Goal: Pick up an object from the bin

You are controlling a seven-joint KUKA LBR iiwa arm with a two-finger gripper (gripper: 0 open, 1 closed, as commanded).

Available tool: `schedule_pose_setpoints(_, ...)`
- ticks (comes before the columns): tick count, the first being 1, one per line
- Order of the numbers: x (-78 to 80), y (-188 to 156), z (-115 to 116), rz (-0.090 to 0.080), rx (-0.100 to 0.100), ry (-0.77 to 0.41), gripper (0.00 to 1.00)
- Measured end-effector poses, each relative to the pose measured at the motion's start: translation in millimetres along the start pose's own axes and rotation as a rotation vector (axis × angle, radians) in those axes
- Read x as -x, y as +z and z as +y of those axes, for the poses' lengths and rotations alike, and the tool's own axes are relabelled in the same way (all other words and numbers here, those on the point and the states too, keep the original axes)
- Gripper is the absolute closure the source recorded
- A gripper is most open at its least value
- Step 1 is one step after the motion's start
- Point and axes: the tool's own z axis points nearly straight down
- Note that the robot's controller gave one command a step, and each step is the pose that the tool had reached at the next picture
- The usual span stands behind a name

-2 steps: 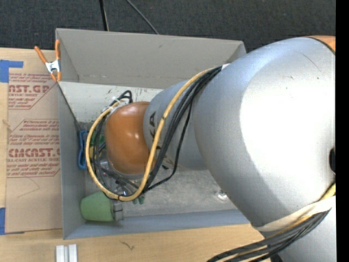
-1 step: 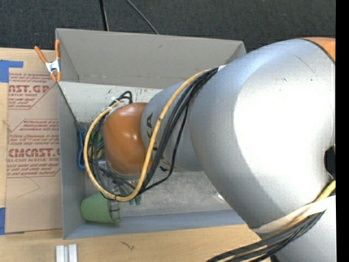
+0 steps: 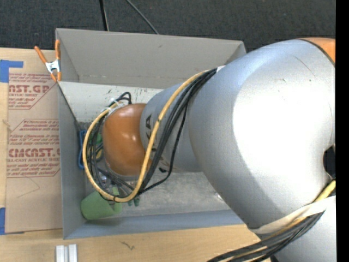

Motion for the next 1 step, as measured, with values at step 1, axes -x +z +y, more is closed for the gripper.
schedule_pose_setpoints(1, 2.4, -153.7, 6.1, -0.004, 0.012, 0.003, 1.0)
